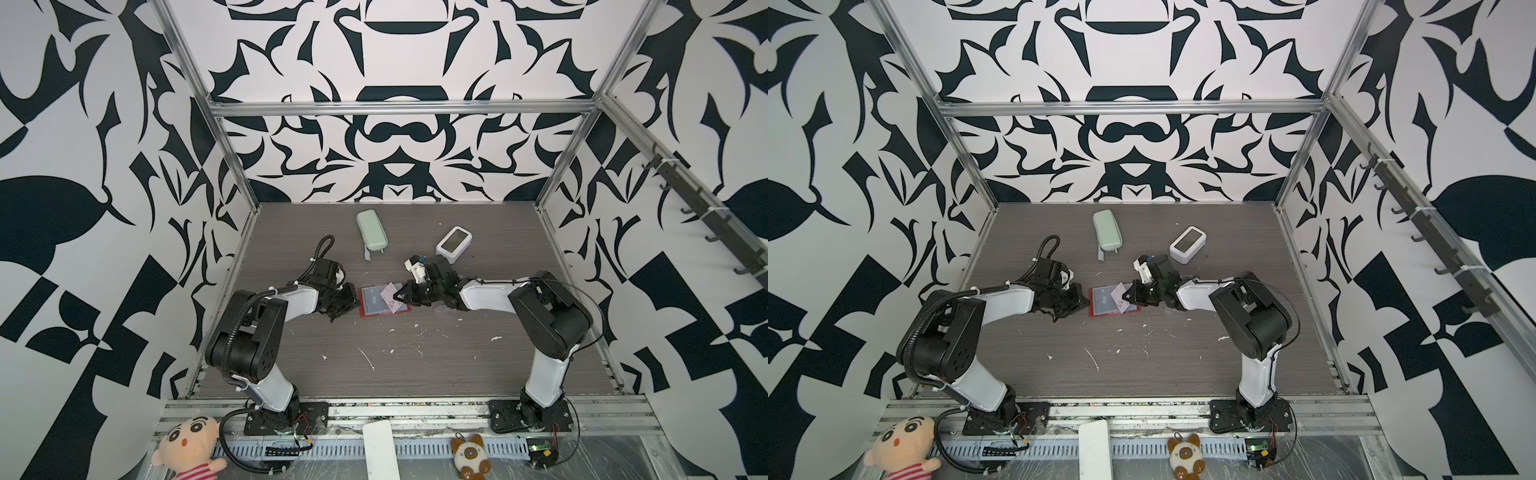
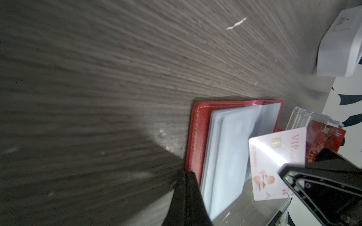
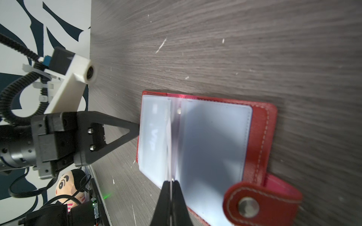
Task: Insert credit cards into a card holder
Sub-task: Insert the credit card into the card slot.
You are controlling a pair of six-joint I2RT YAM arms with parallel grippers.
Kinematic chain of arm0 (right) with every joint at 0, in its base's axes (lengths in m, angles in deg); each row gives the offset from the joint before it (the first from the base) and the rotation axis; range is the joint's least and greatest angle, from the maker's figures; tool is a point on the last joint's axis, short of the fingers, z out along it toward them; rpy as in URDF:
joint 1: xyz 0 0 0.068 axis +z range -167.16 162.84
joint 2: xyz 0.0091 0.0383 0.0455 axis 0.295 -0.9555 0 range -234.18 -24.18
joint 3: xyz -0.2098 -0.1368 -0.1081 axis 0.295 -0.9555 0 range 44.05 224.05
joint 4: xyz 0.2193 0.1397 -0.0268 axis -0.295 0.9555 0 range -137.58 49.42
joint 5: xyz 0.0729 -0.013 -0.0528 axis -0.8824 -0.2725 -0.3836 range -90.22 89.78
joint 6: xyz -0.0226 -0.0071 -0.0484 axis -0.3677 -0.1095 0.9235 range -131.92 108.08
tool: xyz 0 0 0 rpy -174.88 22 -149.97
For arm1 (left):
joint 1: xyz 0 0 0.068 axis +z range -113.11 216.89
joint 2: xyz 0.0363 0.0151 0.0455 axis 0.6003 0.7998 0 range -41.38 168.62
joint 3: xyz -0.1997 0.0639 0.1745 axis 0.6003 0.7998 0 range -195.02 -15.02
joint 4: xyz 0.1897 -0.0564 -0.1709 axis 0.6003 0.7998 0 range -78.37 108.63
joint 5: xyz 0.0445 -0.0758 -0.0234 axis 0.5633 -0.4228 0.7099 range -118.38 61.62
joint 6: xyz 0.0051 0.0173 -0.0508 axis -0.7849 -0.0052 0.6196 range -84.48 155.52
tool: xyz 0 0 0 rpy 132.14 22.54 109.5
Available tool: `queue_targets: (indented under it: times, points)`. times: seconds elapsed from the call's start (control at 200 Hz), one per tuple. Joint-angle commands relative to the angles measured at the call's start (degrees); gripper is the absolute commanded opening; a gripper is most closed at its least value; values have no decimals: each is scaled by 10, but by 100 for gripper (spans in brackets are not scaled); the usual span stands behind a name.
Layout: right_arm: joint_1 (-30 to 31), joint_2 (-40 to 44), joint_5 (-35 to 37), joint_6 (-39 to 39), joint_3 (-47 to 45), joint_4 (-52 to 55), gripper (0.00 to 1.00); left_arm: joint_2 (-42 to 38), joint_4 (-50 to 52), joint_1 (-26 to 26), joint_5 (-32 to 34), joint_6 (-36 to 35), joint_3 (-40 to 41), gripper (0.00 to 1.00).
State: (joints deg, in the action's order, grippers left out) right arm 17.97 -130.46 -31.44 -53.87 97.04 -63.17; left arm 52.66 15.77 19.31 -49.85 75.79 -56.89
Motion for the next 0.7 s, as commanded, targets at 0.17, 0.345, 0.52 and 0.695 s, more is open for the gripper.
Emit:
queue_targets:
  times: [0.17,0.345,0.52,0.695]
  points:
    - [4,18,1,-7,-9,-30,0,-5,31,2,11,-3,8,0]
    - [4,33,23,-1,-18,-25,0,-6,32,1,13,-3,10,0]
    - [4,29,19,-1,-16,-22,0,-3,34,1,14,-4,9,0]
    - [4,23,13,-4,-14,-29,0,1,34,1,14,-4,8,0]
